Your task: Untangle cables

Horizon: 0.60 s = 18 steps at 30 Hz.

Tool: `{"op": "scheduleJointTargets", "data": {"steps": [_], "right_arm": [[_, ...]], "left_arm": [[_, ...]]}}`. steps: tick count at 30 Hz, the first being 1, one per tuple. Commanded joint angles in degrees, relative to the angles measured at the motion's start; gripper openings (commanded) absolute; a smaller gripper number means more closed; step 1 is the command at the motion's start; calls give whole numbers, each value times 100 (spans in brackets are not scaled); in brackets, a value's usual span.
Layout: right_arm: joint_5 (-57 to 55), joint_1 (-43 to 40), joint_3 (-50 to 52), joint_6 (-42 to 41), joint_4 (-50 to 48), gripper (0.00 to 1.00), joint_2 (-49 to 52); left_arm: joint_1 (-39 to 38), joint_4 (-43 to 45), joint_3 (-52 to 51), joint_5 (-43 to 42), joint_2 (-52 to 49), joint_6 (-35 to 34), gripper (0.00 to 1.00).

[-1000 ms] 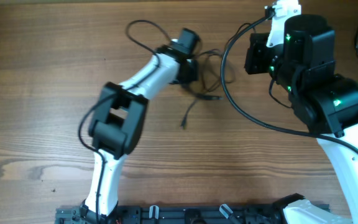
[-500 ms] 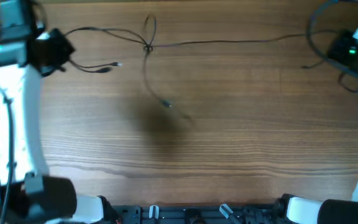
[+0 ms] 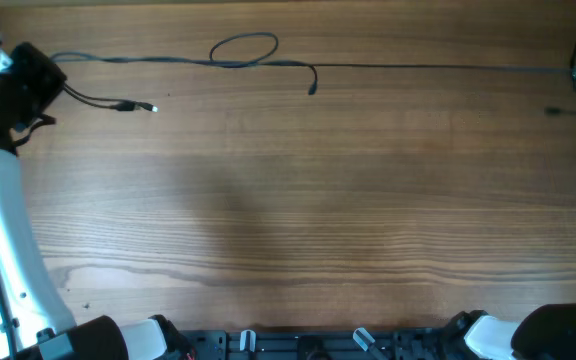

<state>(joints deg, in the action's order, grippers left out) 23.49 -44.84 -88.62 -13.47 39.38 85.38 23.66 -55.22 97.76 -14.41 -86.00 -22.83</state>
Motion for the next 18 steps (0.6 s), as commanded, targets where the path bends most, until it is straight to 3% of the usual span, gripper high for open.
{"op": "scheduleJointTargets", "data": {"steps": [1,4,9,13,18], "right_arm": [[-544,-1305,-13,-658,-509,4,297],[-562,-1679,-15,-599,-601,4,326],[-538,-1471,-13,-599,-398,4,428],[-348,-278,-13,-293,-90,4,428],[-413,2179,-13,9,417,4,428]], "left_arm": [[1147,461,247,1342,52,-457,4],[1696,592,251,1078,105,-516,4],[1897,645,251,214,103,-619,4],[890,704,249,-205,48,-595,4],[-1676,767,249,232,-621,-592,4]]}}
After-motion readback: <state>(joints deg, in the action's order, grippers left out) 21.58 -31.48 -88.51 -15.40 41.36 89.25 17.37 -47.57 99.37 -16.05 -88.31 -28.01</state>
